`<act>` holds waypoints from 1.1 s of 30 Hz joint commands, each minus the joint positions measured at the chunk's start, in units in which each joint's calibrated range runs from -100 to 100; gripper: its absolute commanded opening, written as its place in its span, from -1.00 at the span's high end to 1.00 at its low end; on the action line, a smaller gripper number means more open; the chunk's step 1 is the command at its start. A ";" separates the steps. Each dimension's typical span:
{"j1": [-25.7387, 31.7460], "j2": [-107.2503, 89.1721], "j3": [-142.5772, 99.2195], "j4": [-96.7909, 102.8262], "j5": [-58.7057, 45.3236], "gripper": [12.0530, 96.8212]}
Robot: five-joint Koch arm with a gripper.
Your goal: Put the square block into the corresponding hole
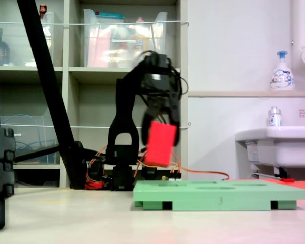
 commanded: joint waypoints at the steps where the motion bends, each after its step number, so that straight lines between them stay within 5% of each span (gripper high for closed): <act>1: 3.61 2.59 4.52 -3.43 3.32 0.99; 19: 11.23 26.62 19.18 -3.43 7.28 0.99; 33: 14.75 16.56 5.92 -3.43 15.87 0.98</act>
